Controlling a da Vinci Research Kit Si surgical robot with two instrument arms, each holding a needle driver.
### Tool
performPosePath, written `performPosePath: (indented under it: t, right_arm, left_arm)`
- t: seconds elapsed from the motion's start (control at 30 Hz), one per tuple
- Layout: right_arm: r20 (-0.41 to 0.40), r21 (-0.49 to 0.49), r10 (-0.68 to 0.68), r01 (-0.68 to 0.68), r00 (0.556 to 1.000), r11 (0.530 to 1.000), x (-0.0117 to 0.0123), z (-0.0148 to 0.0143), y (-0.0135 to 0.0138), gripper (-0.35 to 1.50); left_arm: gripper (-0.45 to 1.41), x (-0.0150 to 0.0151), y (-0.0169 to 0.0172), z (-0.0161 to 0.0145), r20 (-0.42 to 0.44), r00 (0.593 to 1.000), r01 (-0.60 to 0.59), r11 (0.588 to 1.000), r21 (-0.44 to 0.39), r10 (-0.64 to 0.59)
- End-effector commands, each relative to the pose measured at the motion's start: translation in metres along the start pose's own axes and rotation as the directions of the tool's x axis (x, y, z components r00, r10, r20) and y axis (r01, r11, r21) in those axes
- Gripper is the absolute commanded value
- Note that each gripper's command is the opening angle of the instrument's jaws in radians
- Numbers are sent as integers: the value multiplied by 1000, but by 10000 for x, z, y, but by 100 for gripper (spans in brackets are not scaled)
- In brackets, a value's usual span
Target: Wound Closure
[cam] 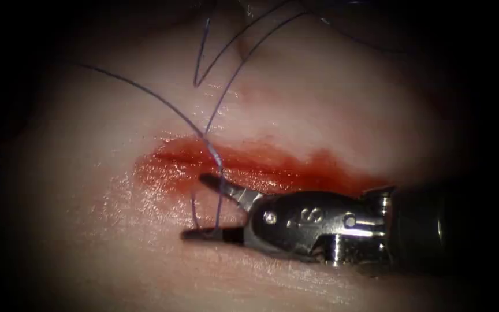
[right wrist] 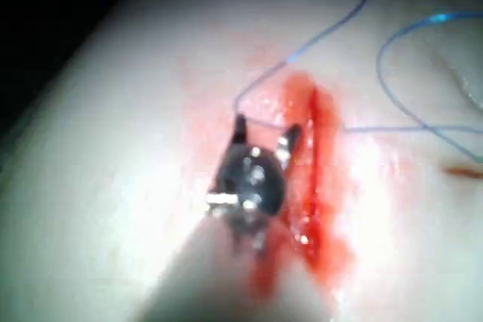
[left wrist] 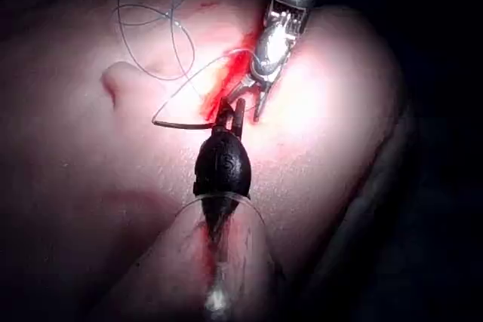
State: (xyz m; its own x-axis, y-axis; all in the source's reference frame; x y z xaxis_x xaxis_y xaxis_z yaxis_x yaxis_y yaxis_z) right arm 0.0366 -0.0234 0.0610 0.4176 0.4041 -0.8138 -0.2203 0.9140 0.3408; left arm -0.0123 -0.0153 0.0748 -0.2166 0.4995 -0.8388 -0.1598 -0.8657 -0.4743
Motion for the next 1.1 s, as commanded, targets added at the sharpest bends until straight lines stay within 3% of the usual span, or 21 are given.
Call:
performPosePath:
  t: [0.03, 0.27, 0.47, 0.6, 0.87, 1.1]
  right_arm:
    - [0, 3, 2, -2, 1000, 1000, -6, 7, -7, -35]
    - [10, 14, -1, 1, 1000, 1000, -8, 2, -7, -35]
    - [46, 80, -19, 16, 999, 997, -14, -23, -22, -35]
    - [74, 212, -22, 6, 997, 977, -20, -63, -56, -35]
    - [123, 377, -44, -6, 991, 926, -5, -104, -129, -35]
    - [94, 472, -49, -1, 994, 882, 8, -113, -154, -35]
  left_arm:
    - [-45, -8, 5, 8, 0, 1000, 3, 1000, -4, -3]
    - [-45, -13, 10, 18, -5, 1000, -3, 1000, -20, 2]
    - [-45, -19, 17, 22, -14, 1000, -10, 999, -52, 9]
    - [-45, -19, 28, 24, -29, 999, -16, 992, -122, 13]
    - [-45, -25, 63, 42, -55, 997, -59, 963, -264, 46]
    - [-45, -26, 67, 37, -71, 996, -76, 943, -323, 56]
